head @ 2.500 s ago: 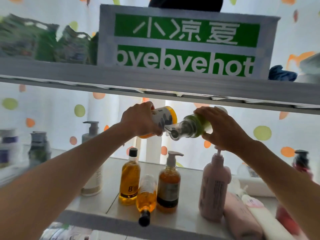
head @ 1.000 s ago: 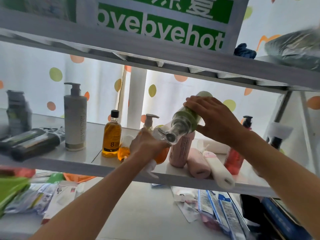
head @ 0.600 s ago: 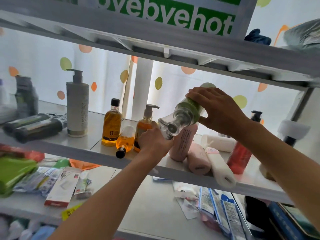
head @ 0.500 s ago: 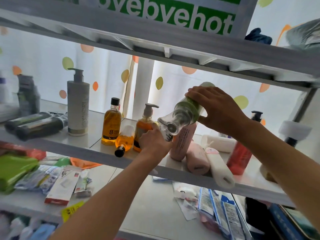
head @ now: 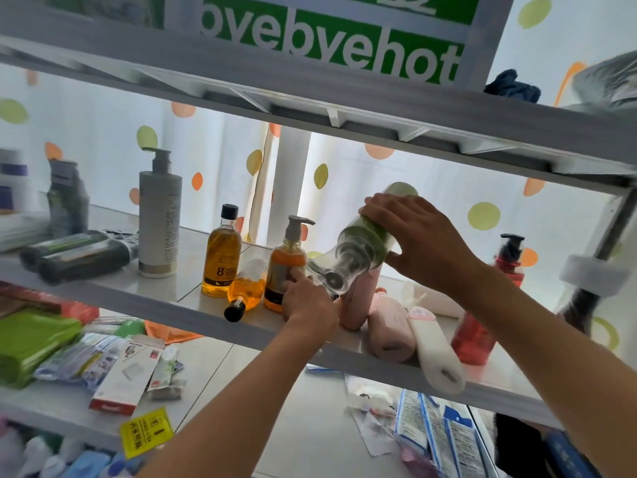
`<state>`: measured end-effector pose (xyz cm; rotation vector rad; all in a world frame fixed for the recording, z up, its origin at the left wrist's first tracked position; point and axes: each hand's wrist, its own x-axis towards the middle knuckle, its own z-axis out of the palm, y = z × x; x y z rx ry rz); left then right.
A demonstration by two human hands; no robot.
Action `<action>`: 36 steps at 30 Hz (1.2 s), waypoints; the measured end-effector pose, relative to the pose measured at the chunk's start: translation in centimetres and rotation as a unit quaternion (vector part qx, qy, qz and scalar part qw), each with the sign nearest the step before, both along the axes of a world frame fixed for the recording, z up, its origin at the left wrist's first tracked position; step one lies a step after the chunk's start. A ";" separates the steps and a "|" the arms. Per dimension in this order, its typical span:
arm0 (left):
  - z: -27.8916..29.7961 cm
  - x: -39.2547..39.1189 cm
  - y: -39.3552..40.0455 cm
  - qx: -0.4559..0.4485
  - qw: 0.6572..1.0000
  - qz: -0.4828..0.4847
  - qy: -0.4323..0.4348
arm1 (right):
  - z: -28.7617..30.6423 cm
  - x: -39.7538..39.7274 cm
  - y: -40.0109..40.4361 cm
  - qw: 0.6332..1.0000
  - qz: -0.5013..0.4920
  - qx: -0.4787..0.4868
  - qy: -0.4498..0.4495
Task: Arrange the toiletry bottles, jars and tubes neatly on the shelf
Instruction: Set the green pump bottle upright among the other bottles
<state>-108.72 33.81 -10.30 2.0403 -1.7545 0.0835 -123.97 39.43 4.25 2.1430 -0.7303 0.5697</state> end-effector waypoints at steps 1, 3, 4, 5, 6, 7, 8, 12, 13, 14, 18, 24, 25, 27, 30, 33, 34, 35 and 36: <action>0.0 0.0 -0.1 0.002 1.000 0.001 0.001 | -0.2 0.0 0.1 1.000 0.000 -0.002 -0.010; 0.2 0.3 0.1 0.007 1.000 -0.014 0.014 | -0.6 0.1 0.2 1.000 0.001 -0.005 -0.028; 0.5 0.5 0.3 0.009 0.999 -0.024 0.034 | -0.7 0.2 0.3 0.999 0.000 -0.008 -0.036; 0.9 0.8 0.6 0.016 0.997 -0.033 0.064 | -0.8 0.3 0.3 0.999 -0.002 -0.009 -0.042; 1.2 1.4 1.0 0.016 0.994 -0.047 0.100 | -0.9 0.4 0.4 0.999 -0.004 -0.012 -0.049; 1.4 2.0 1.2 0.010 0.990 -0.069 0.123 | -1.0 0.6 0.5 0.998 -0.005 -0.016 -0.056; 1.7 2.7 1.6 0.009 0.986 -0.094 0.136 | -1.0 0.9 0.6 0.998 -0.006 -0.021 -0.063; 2.8 6.7 4.4 -0.046 0.975 -0.165 0.139 | -1.3 3.8 1.2 0.995 -0.007 -0.043 -0.088; 3.2 7.9 5.2 -0.069 0.973 -0.171 0.141 | -1.4 4.8 1.2 0.995 -0.005 -0.045 -0.089; 3.6 9.5 6.0 -0.088 0.968 -0.177 0.154 | -1.4 6.0 1.2 0.996 -0.005 -0.043 -0.083; 5.1 17.3 8.7 -0.139 0.958 -0.190 0.163 | -1.5 12.2 1.1 0.996 0.010 -0.033 -0.086; 4.9 31.3 11.5 -0.170 0.974 -0.110 0.107 | -2.3 25.2 1.0 0.993 0.062 -0.024 -0.097; 4.7 33.6 11.8 -0.165 0.976 -0.099 0.098 | -2.5 27.4 0.9 0.993 0.073 -0.020 -0.094; 4.4 38.5 12.3 -0.158 0.981 -0.086 0.080 | -2.9 32.0 0.8 0.992 0.095 -0.013 -0.087; 4.5 45.5 13.4 -0.142 0.986 -0.064 0.058 | -3.6 38.6 0.5 0.990 0.116 0.003 -0.079; 4.2 51.8 14.7 -0.136 0.988 -0.037 0.062 | -4.6 44.6 0.3 0.987 0.134 0.019 -0.082; 4.0 53.8 15.3 -0.139 0.988 -0.023 0.061 | -4.9 46.6 0.2 0.986 0.143 0.020 -0.081; 3.7 55.6 15.8 -0.144 0.988 -0.011 0.059 | -5.2 48.5 0.1 0.985 0.154 0.022 -0.079; 3.3 57.4 16.1 -0.143 0.988 0.002 0.056 | -5.5 50.4 0.0 0.984 0.162 0.025 -0.075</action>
